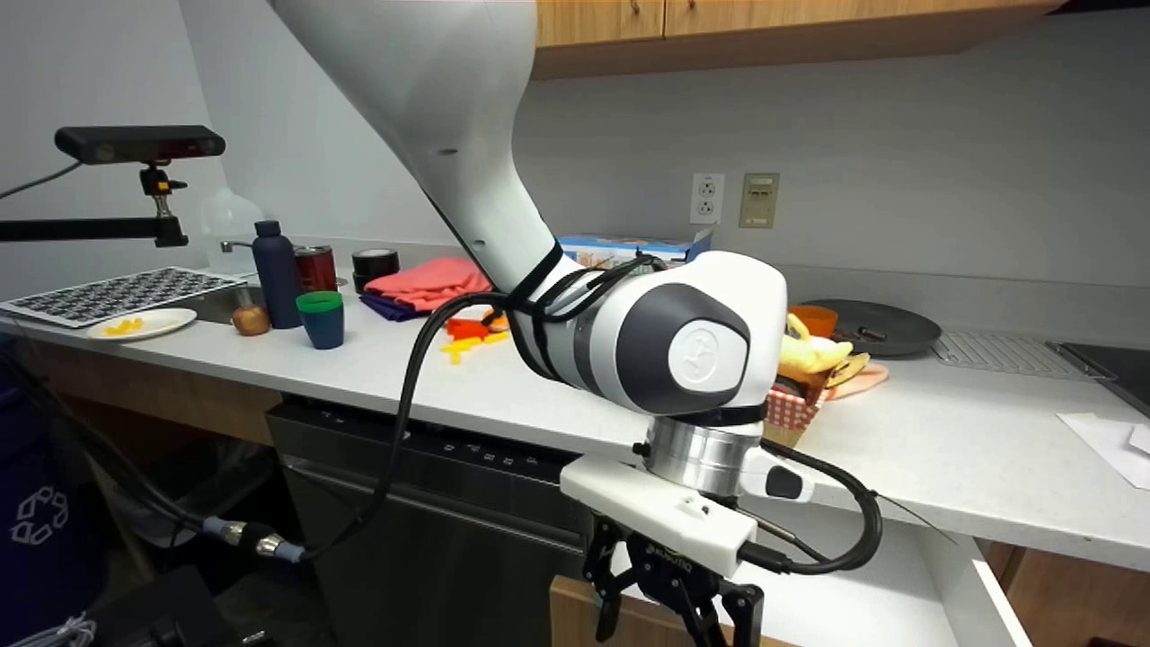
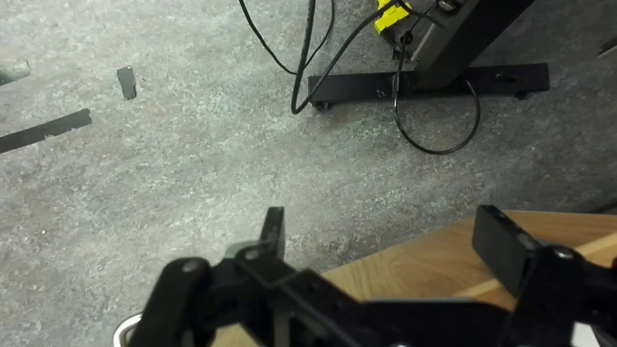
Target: Pen the top right drawer, remove the toy pineapple and banana, put it in the fruit box and close the drawer
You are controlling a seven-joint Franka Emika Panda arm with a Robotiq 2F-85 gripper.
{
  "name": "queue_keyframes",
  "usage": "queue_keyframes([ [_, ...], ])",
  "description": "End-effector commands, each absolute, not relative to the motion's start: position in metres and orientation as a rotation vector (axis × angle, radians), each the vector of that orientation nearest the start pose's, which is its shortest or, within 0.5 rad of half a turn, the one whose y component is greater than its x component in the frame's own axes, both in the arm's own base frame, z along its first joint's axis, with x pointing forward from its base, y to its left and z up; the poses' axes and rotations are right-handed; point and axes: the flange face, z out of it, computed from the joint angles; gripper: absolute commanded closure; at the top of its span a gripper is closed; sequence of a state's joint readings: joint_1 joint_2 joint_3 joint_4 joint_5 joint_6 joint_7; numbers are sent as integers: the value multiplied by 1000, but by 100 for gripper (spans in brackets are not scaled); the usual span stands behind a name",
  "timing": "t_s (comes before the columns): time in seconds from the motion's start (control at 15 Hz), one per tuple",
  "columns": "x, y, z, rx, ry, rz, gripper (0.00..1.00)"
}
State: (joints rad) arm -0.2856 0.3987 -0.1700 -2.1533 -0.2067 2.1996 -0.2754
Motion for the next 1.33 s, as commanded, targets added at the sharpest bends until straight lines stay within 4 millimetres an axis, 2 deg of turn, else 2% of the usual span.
queue_keyframes([
  [0.0,498,-222,200,-3162,65,569,0],
  [0.4,522,-210,217,-3174,64,523,0],
  [0.47,511,-212,212,-3168,33,521,0],
  [1.0,516,-211,215,-3175,43,510,0],
  [1.27,523,-218,198,-3177,16,462,0],
])
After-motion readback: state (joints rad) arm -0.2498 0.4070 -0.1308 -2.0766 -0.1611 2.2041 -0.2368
